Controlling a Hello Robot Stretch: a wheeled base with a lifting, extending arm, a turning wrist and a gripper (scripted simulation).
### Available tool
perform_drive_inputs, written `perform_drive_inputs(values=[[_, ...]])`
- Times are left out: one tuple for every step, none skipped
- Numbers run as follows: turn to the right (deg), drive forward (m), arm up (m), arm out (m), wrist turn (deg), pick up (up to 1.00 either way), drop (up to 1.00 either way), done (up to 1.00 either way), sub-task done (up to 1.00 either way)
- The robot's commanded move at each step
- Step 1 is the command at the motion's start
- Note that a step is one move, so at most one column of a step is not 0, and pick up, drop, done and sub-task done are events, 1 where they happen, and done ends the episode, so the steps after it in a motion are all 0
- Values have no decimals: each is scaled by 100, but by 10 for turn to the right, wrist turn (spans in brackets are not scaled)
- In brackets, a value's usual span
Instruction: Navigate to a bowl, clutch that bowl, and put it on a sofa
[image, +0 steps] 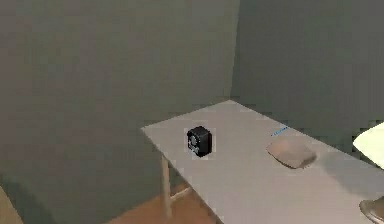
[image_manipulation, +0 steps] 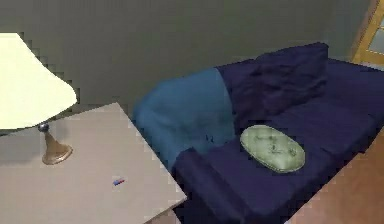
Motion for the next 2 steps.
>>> perform_drive_inputs(values=[[0, 25, 0, 0, 0, 0, 0, 0, 0], [-450, 0, 0, 0, 0, 0, 0, 0, 0]])
